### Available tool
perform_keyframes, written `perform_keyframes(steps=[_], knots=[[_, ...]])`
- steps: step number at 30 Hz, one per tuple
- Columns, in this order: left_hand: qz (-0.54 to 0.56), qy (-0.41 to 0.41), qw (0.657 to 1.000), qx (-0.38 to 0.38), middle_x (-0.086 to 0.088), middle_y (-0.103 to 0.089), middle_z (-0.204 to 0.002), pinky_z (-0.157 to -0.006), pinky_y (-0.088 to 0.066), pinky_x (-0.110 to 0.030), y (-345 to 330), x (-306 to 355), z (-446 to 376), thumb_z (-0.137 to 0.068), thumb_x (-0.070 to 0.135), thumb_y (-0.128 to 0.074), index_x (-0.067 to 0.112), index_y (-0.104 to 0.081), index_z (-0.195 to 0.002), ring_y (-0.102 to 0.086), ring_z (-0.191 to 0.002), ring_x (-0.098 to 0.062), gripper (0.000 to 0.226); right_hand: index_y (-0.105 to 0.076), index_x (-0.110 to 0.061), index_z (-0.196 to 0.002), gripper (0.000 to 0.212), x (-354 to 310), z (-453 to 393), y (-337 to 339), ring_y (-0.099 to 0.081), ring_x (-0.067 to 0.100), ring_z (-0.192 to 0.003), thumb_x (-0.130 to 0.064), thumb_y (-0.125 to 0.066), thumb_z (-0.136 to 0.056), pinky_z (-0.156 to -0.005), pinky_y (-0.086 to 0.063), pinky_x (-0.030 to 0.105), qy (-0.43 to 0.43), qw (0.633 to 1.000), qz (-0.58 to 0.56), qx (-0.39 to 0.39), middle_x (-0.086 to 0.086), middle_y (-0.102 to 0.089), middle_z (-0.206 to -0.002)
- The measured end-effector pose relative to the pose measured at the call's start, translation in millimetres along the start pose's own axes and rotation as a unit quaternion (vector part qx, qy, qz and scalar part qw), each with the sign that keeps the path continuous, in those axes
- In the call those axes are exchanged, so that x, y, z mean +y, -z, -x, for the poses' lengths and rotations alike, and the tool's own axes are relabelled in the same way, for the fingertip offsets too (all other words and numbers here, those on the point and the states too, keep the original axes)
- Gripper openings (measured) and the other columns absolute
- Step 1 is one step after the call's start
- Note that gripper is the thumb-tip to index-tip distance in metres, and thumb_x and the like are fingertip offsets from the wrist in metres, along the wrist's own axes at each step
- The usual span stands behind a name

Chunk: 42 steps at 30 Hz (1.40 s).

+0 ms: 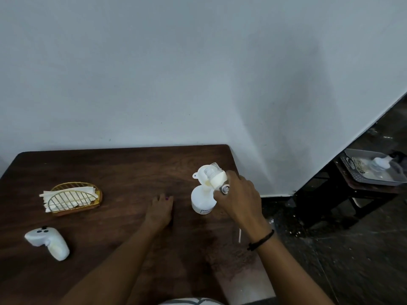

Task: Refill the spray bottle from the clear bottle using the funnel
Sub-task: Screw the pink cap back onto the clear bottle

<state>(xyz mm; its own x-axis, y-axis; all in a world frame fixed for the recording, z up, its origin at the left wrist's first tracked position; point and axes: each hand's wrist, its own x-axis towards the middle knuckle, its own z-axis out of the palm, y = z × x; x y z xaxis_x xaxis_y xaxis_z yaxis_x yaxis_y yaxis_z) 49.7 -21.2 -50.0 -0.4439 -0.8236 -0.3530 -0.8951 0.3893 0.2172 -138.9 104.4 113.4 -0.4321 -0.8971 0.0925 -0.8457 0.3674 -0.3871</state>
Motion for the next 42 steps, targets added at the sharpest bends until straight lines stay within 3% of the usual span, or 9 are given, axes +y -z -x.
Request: perform_keyframes(steps=[6, 12, 15, 17, 21, 24, 30, 35, 42], knots=[[0.030, 0.002, 0.999, 0.045, -0.014, -0.046, -0.141, -0.099, -0.047, -0.037, 4, -1, -4, -0.096, 0.023, -0.054, 0.015, -0.037, -0.145, -0.049, -0.124, -0.030, 0.052, -0.050, -0.032, -0.114, 0.048, -9, -5, -3, -0.060, 0.012, -0.086, -0.056, -0.065, -0.074, -0.068, -0.054, 0.033, -0.007, 0.998, -0.064, 0.002, -0.011, -0.063, -0.102], [0.291, 0.051, 0.943, 0.156, 0.002, -0.059, -0.101, -0.075, -0.053, -0.030, 44, 9, -4, -0.084, 0.028, -0.073, 0.025, -0.050, -0.102, -0.060, -0.090, -0.014, 0.030, -0.053, -0.034, -0.114, 0.042, -30, -9, 0, -0.060, 0.001, -0.085, -0.049, -0.072, -0.080, -0.068, -0.050, 0.021, -0.007, 0.983, -0.183, 0.011, -0.017, -0.064, -0.102], [0.411, 0.018, 0.881, 0.236, 0.004, -0.061, -0.108, -0.072, -0.046, -0.018, 77, 19, -3, -0.087, 0.021, -0.070, 0.022, -0.056, -0.113, -0.060, -0.095, -0.013, 0.030, -0.053, -0.036, -0.117, 0.042, -43, -9, -1, -0.060, -0.003, -0.087, -0.047, -0.072, -0.082, -0.064, -0.044, 0.013, 0.001, 0.972, -0.236, -0.009, -0.018, -0.064, -0.103], [0.481, -0.007, 0.832, 0.278, 0.004, -0.062, -0.111, -0.073, -0.044, -0.016, 101, 25, 1, -0.090, 0.017, -0.066, 0.021, -0.059, -0.120, -0.060, -0.097, -0.014, 0.031, -0.052, -0.037, -0.114, 0.040, -52, -10, -4, -0.062, -0.003, -0.084, -0.044, -0.074, -0.081, -0.066, -0.050, 0.017, -0.002, 0.963, -0.271, -0.008, -0.018, -0.064, -0.099], [0.659, -0.044, 0.684, 0.309, -0.002, -0.068, -0.104, -0.085, -0.056, -0.037, 140, 31, 14, -0.089, 0.021, -0.067, 0.028, -0.065, -0.106, -0.066, -0.099, -0.026, 0.018, -0.056, -0.035, -0.110, 0.040, -69, -15, -17, -0.063, -0.006, -0.082, -0.042, -0.077, -0.077, -0.072, -0.054, 0.026, -0.022, 0.945, -0.325, -0.016, -0.020, -0.065, -0.088], [0.741, -0.072, 0.597, 0.298, -0.006, -0.067, -0.100, -0.087, -0.058, -0.036, 161, 39, 29, -0.093, 0.012, -0.065, 0.015, -0.063, -0.105, -0.066, -0.093, -0.021, 0.013, -0.057, -0.033, -0.108, 0.038, -79, -17, -25, -0.063, -0.002, -0.084, -0.041, -0.078, -0.078, -0.076, -0.054, 0.030, -0.019, 0.938, -0.344, -0.030, -0.017, -0.067, -0.088], [0.675, -0.104, 0.658, 0.317, -0.009, -0.068, -0.101, -0.077, -0.056, -0.025, 168, 37, 41, -0.085, 0.009, -0.073, 0.010, -0.061, -0.104, -0.066, -0.089, -0.013, 0.022, -0.056, -0.033, -0.109, 0.037, -95, -19, -34, -0.064, 0.000, -0.081, -0.038, -0.077, -0.079, -0.070, -0.051, 0.027, 0.007, 0.937, -0.345, -0.052, -0.014, -0.069, -0.089], [0.626, -0.129, 0.709, 0.298, -0.006, -0.070, -0.101, -0.077, -0.058, -0.032, 165, 26, 44, -0.077, 0.025, -0.075, 0.013, -0.061, -0.102, -0.069, -0.091, -0.019, 0.031, -0.058, -0.031, -0.109, 0.039, -104, -21, -35, -0.064, -0.002, -0.081, -0.043, -0.079, -0.078, -0.062, -0.041, 0.013, 0.030, 0.938, -0.343, -0.044, -0.015, -0.069, -0.091], [0.650, -0.203, 0.705, 0.198, -0.001, -0.071, -0.114, -0.086, -0.054, -0.028, 173, 5, 41, -0.088, 0.019, -0.063, 0.012, -0.067, -0.117, -0.065, -0.106, -0.017, 0.030, -0.060, -0.037, -0.113, 0.037, -102, -27, -38, -0.066, -0.001, -0.089, -0.036, -0.077, -0.080, -0.077, -0.055, 0.027, 0.053, 0.926, -0.371, -0.048, -0.018, -0.070, -0.097]])
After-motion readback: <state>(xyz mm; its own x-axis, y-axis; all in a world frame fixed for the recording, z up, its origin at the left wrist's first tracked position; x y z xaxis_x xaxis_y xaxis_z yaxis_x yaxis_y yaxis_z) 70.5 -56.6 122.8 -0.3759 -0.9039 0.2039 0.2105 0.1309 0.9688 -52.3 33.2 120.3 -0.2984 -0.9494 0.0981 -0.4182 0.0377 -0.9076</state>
